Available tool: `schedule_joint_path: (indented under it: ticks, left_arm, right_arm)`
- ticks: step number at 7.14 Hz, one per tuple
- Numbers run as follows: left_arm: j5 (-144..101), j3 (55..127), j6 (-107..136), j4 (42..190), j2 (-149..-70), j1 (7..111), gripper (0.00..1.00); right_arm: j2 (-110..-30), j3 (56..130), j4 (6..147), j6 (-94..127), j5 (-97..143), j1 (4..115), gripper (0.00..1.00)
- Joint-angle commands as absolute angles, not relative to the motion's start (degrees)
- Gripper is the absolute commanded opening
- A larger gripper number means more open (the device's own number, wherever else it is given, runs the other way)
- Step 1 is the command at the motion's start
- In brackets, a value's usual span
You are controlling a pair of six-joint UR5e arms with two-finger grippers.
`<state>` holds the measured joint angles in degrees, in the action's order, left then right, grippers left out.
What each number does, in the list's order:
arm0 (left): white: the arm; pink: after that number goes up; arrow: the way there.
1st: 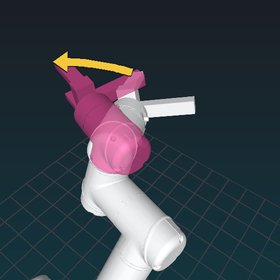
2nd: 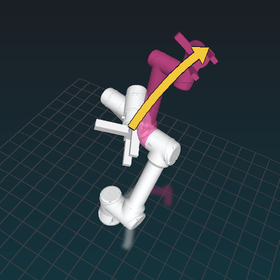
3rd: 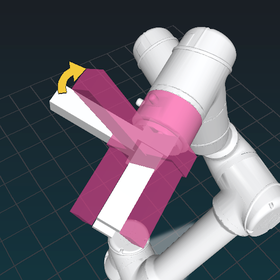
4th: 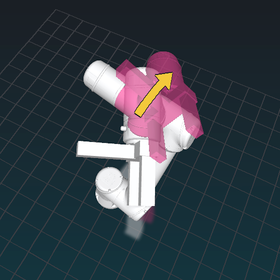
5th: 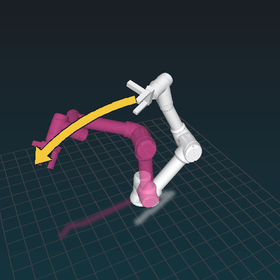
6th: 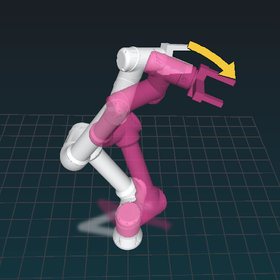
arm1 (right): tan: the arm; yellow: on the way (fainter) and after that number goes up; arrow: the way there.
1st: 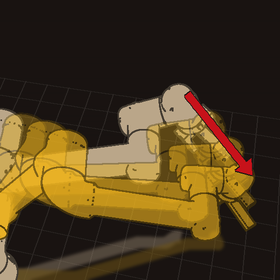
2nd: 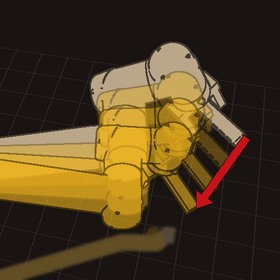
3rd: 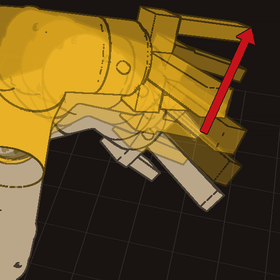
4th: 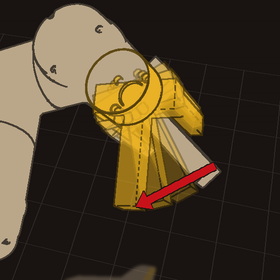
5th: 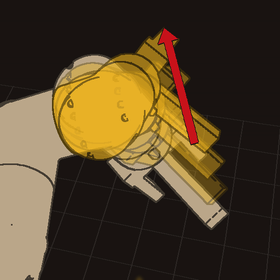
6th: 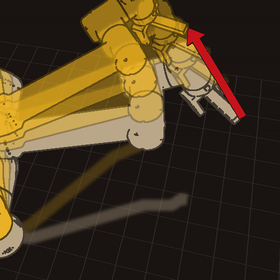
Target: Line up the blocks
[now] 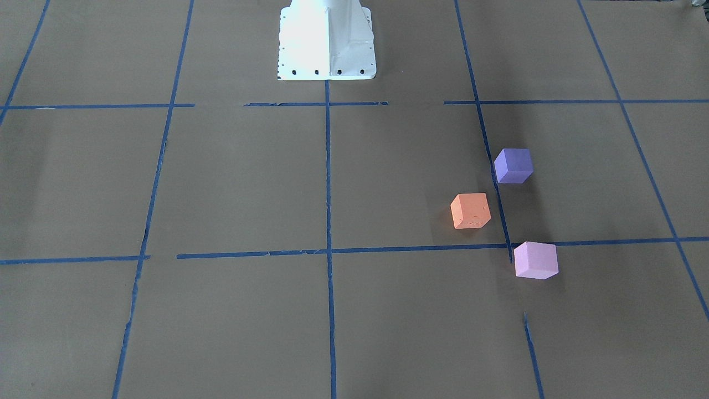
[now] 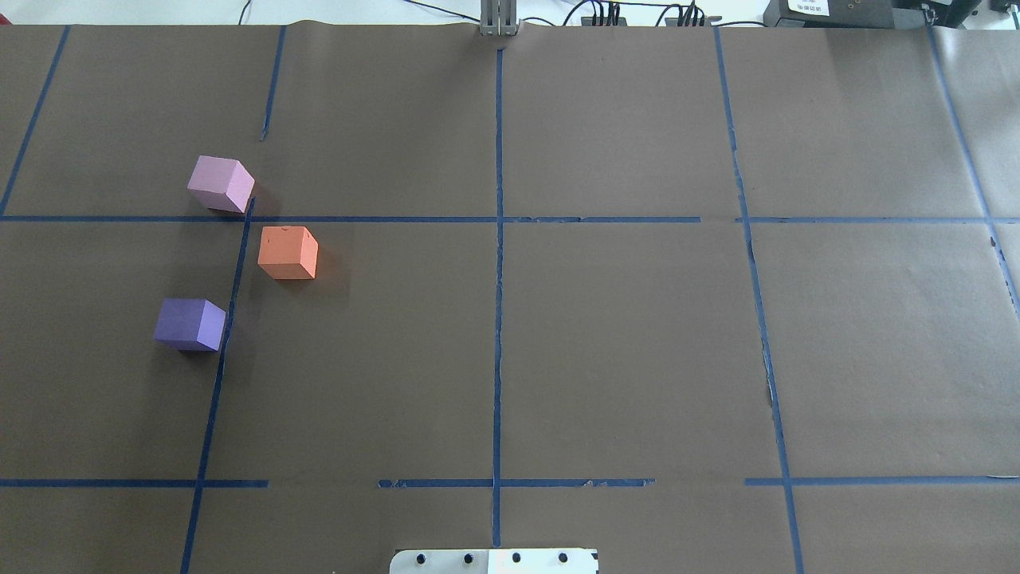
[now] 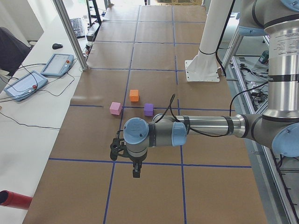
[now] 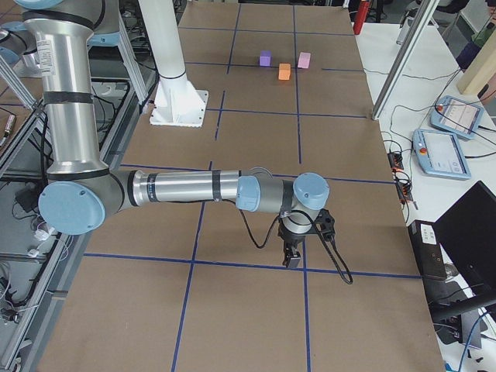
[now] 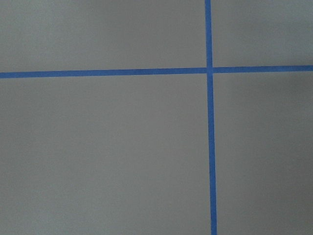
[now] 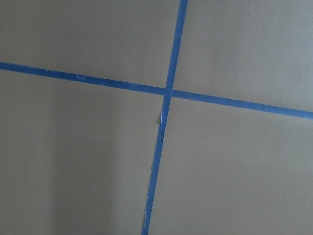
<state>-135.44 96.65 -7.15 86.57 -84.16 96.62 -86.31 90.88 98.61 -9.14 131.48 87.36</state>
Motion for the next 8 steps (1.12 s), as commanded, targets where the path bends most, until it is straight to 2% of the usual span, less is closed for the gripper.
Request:
schedule_joint_path:
  ticks: [1, 6, 8]
  left_arm:
    - [-135.4, 97.2, -4.7, 86.7, -83.9, 96.6, 1.0]
    - [-135.3, 97.9, -2.5, 87.0, -84.5, 96.1, 1.0]
    - [-135.5, 98.8, 1.6, 90.1, -86.0, 91.2, 1.0]
  right_arm:
    - [-86.3, 90.9, 98.6, -9.1, 131.5, 87.4, 1.0]
    - [-86.3, 90.9, 98.6, -9.1, 131.5, 87.4, 1.0]
    - [-86.3, 90.9, 98.6, -9.1, 131.5, 87.4, 1.0]
